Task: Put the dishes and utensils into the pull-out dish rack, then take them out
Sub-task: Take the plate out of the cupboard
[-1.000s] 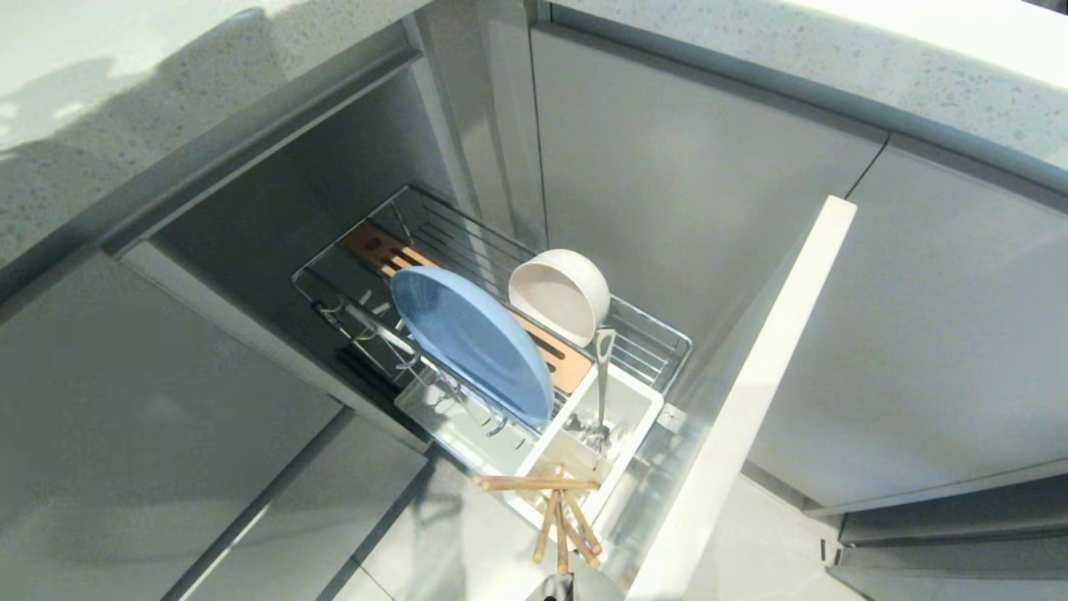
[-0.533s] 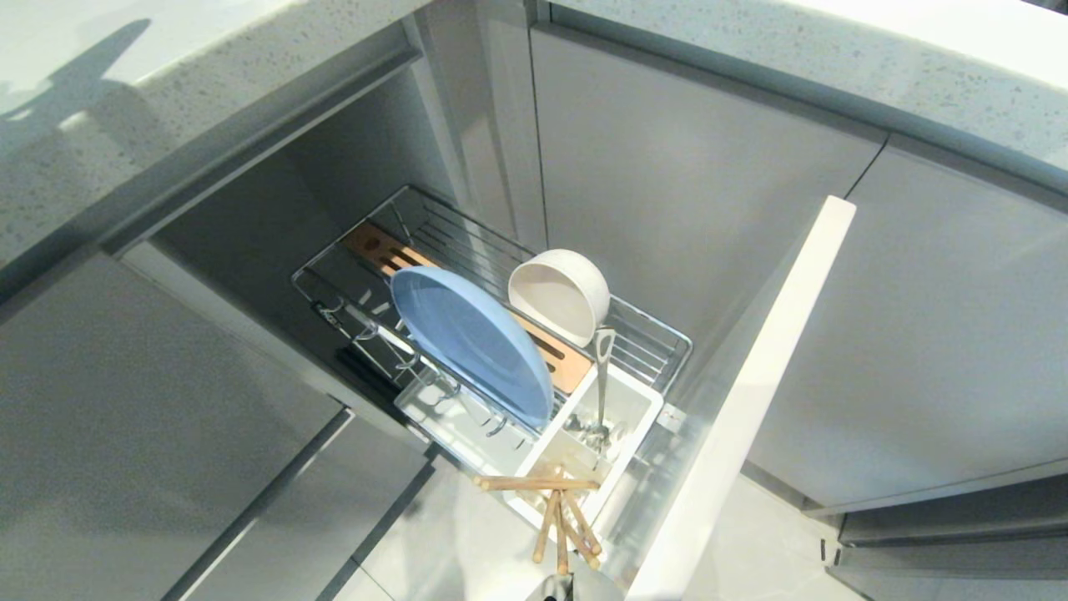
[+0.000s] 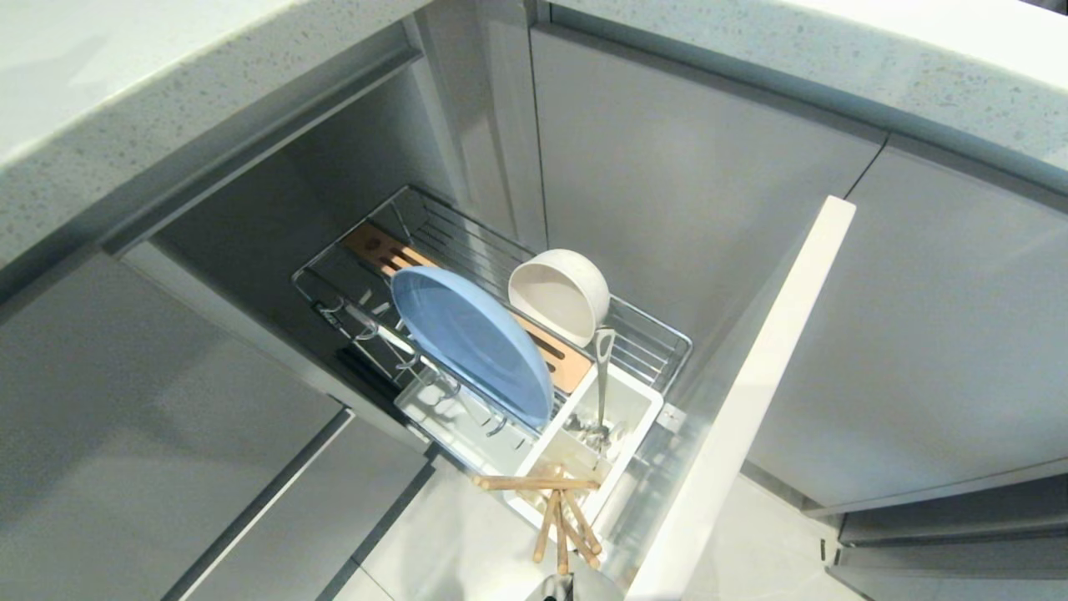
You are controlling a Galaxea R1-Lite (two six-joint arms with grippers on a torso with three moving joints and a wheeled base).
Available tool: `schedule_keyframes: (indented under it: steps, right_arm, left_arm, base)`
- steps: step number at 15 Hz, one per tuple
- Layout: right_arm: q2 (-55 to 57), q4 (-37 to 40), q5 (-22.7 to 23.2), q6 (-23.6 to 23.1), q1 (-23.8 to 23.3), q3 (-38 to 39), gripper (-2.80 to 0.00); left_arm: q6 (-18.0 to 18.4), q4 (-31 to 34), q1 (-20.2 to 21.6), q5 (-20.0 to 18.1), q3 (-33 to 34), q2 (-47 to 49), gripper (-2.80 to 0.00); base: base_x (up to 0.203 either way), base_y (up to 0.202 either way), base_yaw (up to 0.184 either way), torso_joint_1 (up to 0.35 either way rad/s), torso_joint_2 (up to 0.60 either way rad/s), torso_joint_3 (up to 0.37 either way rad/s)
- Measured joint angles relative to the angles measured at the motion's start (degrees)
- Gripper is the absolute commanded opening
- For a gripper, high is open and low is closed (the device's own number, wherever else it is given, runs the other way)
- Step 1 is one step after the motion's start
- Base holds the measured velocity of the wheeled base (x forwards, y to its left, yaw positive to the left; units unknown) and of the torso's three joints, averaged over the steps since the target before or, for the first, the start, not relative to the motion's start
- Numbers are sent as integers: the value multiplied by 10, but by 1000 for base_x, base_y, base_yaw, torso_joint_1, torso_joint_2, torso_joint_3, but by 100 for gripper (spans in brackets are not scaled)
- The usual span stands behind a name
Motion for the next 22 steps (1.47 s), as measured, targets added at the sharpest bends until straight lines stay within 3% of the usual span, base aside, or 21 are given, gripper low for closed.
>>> schedule_keyframes:
  steps: [3,6,10,17,20,22]
  right_arm:
    - [0,0,0,0,0,0,-280]
    - [0,0,0,0,0,0,-280]
    - [0,0,0,0,0,0,-280]
    - [0,0,0,0,0,0,-280]
    - [0,0,0,0,0,0,-280]
    - [0,0,0,0,0,0,-280]
  left_arm:
    - [0,70,77,-76,19,-83,-280]
    - [2,119,105,-98,53,-168,-280]
    - [34,205,101,-101,123,-286,-280]
    - [85,283,67,-94,293,-488,-280]
    - [113,239,64,-67,412,-546,-280]
    - [125,153,63,-47,518,-572,-280]
  base:
    - [0,0,0,0,0,0]
    - [0,0,0,0,0,0]
    - [0,0,0,0,0,0]
    - [0,0,0,0,0,0]
    - [0,0,0,0,0,0]
    - [0,0,0,0,0,0]
